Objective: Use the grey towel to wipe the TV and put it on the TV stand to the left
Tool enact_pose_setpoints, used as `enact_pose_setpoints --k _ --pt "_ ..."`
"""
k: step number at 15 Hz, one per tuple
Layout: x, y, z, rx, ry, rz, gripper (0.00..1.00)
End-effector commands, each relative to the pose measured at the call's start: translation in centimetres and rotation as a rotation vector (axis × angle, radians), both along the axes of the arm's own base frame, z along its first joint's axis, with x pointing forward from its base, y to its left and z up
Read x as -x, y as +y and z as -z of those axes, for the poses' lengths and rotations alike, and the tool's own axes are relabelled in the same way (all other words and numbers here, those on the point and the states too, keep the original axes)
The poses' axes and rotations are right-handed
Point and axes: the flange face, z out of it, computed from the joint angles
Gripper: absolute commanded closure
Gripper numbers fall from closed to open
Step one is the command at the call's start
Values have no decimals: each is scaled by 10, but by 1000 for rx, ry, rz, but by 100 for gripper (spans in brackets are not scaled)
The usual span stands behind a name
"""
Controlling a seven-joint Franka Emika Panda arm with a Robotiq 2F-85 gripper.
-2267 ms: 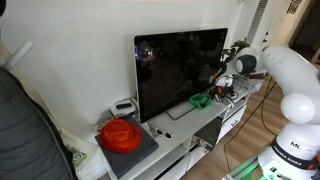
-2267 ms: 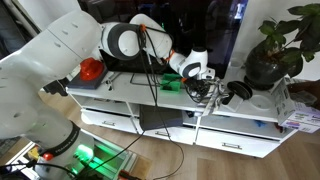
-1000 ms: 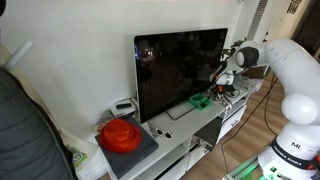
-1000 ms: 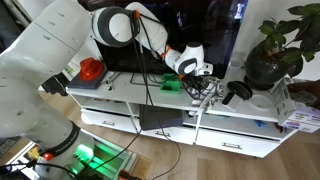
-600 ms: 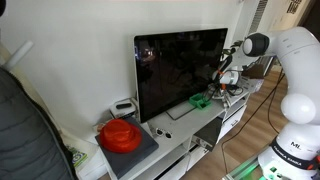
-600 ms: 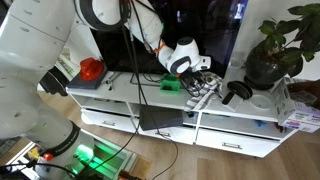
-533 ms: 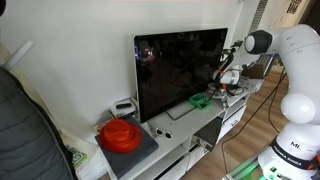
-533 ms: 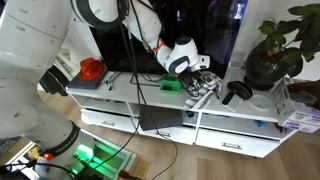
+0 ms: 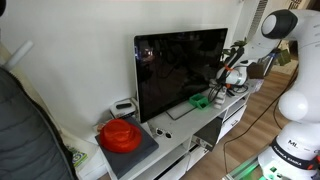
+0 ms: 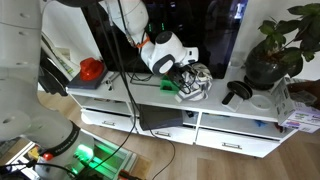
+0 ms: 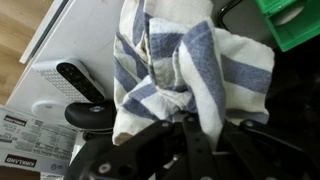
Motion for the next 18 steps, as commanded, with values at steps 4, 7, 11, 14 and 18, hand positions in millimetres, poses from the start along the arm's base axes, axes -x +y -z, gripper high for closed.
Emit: enact_pose_setpoints --k 4,7,11,14,18 --pt "20 9 -15 5 -66 -28 93" --pt "23 9 -16 1 -66 -30 93" --pt "29 30 -27 24 -60 -92 98" --pt "56 56 -46 98 -12 -170 98" --pt "97 86 -65 190 51 -245 98"
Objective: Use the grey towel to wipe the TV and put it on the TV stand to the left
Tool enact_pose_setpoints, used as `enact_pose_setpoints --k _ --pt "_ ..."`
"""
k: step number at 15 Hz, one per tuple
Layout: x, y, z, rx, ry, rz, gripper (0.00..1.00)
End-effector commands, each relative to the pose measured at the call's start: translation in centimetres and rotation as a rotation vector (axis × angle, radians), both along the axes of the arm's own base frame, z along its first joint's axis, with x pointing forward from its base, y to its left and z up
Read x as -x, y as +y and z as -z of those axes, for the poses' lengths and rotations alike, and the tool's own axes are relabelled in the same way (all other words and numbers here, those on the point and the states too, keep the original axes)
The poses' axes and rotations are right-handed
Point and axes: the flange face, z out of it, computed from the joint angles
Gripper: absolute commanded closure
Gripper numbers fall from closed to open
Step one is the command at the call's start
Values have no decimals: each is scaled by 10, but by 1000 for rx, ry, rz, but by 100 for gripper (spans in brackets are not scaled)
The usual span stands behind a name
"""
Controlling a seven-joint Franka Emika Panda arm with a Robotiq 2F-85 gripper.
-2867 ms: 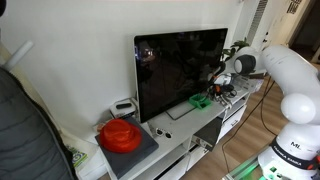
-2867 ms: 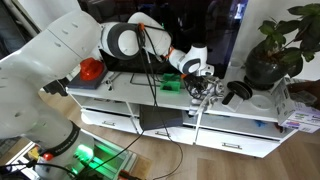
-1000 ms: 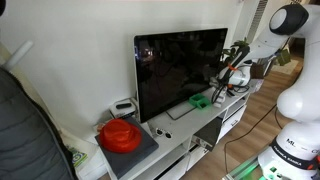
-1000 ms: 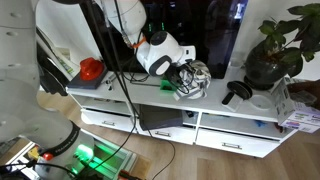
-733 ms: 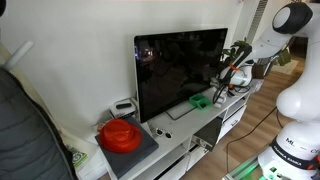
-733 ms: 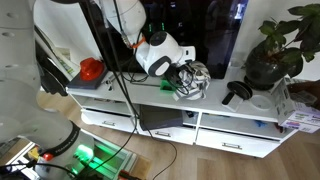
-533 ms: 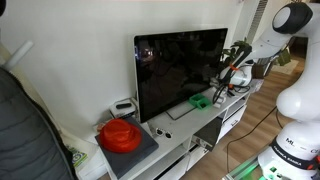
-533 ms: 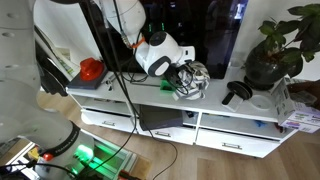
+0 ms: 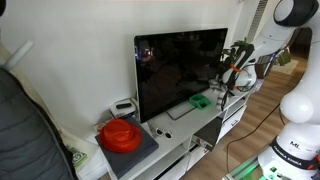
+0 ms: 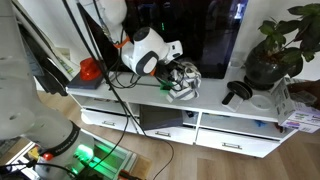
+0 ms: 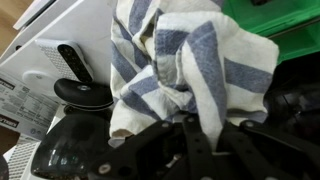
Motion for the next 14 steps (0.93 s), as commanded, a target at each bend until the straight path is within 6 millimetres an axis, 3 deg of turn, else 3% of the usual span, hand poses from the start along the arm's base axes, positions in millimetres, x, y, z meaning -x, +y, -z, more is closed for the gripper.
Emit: enact_pose_setpoints --k 1,3,7,8,11,14 --pt "50 32 -32 101 32 -82 98" --pt "58 64 -46 162 5 -203 98" --pt "61 146 -61 171 5 -451 98" --pt "34 165 -64 157 11 -505 98" --pt "31 238 -75 126 41 -679 98" --pt "44 320 -61 84 83 -848 98"
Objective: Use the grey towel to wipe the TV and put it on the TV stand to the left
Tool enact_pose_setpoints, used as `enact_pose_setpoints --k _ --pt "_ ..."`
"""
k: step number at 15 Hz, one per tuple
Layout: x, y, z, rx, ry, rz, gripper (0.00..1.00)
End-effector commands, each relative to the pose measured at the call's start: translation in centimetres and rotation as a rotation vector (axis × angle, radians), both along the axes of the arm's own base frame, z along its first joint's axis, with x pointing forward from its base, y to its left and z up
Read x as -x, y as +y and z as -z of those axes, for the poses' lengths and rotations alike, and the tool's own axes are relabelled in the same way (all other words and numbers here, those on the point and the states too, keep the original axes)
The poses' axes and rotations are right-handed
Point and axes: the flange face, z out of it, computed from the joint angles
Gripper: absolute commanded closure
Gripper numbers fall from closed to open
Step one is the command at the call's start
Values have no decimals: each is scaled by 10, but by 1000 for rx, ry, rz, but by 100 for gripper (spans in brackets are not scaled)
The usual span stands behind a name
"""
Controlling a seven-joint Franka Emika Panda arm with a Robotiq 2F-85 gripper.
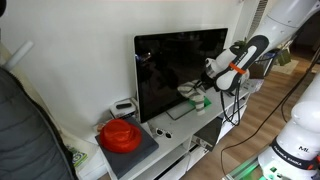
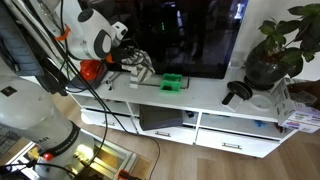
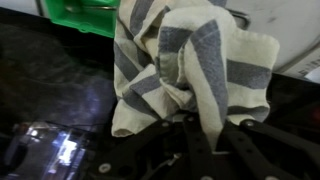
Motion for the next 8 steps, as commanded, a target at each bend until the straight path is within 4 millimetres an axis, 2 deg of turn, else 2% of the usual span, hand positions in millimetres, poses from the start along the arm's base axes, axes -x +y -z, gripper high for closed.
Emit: enact_pose_setpoints --k 1,2,3,6,7,8 --pt "22 77 15 -19 66 -171 98" --pt "29 93 25 -19 83 -232 98" --pt "29 91 18 -8 60 -251 98" --pt "13 63 -25 12 -80 -225 98" --pt "25 49 -32 9 -121 -202 98" --pt "19 33 -41 8 -165 -172 98"
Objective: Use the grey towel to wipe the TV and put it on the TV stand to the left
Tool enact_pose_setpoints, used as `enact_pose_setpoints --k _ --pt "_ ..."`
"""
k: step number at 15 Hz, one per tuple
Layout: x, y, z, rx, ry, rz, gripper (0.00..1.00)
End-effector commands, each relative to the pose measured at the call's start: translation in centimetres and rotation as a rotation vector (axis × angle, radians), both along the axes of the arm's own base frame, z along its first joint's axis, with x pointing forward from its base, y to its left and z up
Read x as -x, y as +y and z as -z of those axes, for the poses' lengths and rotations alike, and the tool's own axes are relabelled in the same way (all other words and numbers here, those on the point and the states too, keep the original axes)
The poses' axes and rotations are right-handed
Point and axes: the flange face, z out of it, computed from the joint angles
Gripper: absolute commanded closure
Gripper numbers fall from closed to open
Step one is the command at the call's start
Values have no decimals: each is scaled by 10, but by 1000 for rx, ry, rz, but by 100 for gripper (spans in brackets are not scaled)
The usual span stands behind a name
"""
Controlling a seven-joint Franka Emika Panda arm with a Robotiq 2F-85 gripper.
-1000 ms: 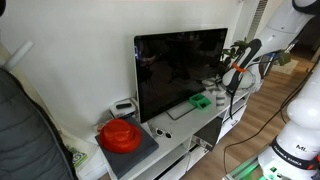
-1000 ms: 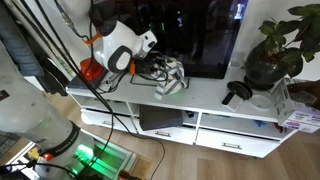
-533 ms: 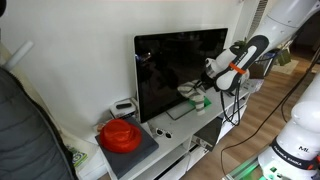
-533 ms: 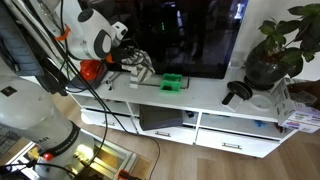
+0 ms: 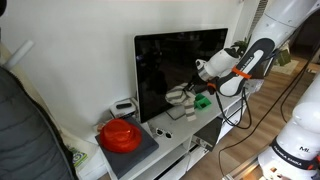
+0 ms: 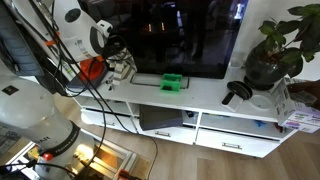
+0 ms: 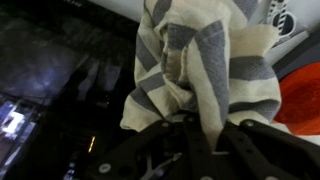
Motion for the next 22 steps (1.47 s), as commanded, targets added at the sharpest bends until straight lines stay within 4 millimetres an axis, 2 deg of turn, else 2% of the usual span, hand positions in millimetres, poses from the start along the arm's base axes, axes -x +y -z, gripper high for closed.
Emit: enact_pose_setpoints --k 1,3,6,7,8,12,16,22 --pt "-3 -14 -11 -3 -44 19 93" --pt "-5 -35 -24 5 -92 46 93" --pt "-3 -37 -27 6 -98 49 93" --pt "-3 -36 -27 6 -98 49 98" --pt "-9 -38 -25 11 -103 42 98" --pt "-25 -35 -5 -7 -78 31 98" --pt "-48 -40 16 -7 -56 36 98" --pt "-86 -51 36 4 -70 57 98"
